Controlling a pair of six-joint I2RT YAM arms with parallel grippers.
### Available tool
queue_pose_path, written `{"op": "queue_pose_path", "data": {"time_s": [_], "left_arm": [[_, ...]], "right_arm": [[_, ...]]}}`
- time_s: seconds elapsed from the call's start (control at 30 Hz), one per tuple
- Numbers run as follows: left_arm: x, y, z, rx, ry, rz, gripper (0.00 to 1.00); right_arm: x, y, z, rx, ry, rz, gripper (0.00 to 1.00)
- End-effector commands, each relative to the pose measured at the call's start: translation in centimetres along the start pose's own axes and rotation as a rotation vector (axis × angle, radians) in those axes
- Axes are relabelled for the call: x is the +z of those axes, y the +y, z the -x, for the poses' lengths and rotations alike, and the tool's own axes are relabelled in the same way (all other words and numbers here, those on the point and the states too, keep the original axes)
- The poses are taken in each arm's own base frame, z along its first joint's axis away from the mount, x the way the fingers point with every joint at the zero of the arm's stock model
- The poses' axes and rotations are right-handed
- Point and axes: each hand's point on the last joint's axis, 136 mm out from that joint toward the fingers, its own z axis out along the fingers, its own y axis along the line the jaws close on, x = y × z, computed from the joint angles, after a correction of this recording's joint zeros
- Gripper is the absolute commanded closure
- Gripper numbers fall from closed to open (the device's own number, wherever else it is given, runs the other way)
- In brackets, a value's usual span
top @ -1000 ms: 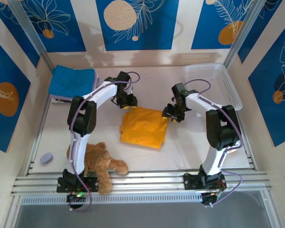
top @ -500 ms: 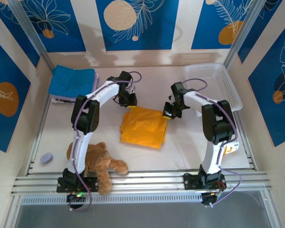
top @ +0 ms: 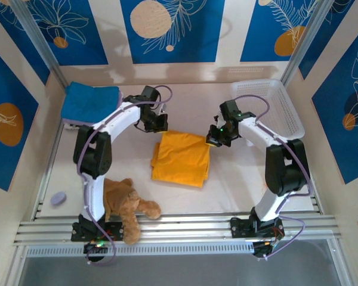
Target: Fold and stack the t-shirts
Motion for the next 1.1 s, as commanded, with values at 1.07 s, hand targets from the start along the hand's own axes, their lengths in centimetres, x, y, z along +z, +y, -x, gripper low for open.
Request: {"op": "queue_pose_path", "data": {"time_s": [1.07], "left_arm": [[-6.5, 5.7, -7.3, -0.133, 0.002, 0.143, 1.00]], "right_arm": [[3.8, 3.3, 0.0, -0.038, 0.090, 0.062, 1.00]]}}
